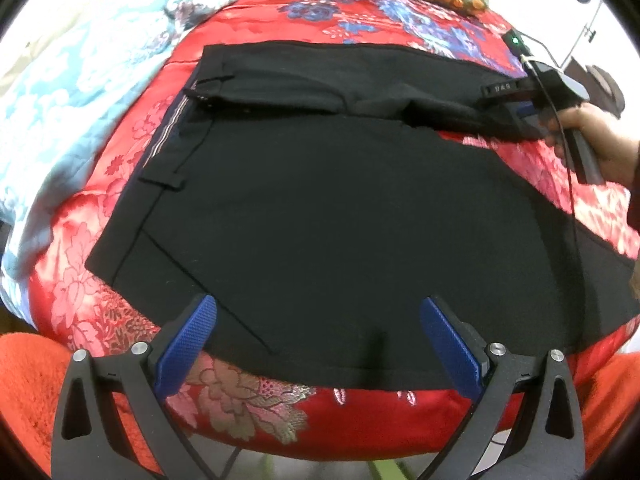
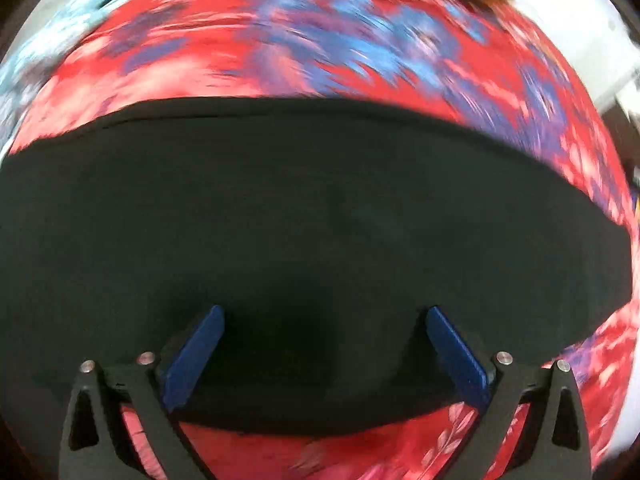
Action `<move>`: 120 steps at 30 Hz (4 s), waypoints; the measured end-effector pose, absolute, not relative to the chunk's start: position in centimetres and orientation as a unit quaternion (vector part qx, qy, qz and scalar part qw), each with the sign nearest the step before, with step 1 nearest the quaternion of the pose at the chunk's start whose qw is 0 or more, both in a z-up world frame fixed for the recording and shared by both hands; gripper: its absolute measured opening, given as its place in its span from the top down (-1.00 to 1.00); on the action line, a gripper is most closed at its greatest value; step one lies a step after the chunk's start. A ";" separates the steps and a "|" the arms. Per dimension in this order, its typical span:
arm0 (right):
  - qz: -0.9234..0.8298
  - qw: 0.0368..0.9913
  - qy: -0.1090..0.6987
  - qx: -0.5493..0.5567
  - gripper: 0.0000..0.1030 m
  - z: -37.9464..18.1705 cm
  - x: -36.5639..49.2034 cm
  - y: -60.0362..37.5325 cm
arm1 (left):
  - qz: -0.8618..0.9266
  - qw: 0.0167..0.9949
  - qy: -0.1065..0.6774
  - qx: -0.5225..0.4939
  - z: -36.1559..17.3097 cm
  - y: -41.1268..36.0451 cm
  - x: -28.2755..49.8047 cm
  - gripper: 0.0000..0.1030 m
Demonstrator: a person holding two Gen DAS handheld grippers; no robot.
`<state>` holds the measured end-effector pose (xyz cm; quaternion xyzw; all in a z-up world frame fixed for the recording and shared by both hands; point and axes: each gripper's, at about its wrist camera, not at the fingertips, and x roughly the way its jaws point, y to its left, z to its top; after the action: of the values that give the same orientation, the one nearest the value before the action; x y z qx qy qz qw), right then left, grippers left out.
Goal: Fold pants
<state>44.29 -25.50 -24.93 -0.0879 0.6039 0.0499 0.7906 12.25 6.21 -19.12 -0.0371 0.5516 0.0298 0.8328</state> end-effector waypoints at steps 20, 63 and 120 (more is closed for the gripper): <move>-0.054 0.838 0.542 0.030 -0.99 -23.5 45.7 -45.1 | 0.044 0.846 0.531 0.024 -19.1 3.9 12.5 -0.99; 0.023 0.842 0.539 -0.009 -1.00 -23.3 10.8 -27.5 | -0.021 0.838 0.545 0.030 -24.1 2.8 13.9 -0.99; 0.024 0.867 0.497 -0.023 -1.00 -23.6 10.0 -27.5 | -0.028 0.849 0.526 0.046 -24.2 2.5 13.3 -0.99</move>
<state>10.02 -27.46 -23.59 -0.0226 0.4968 0.0241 0.8672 13.33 2.49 -24.15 0.0457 0.5260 -0.0276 0.8488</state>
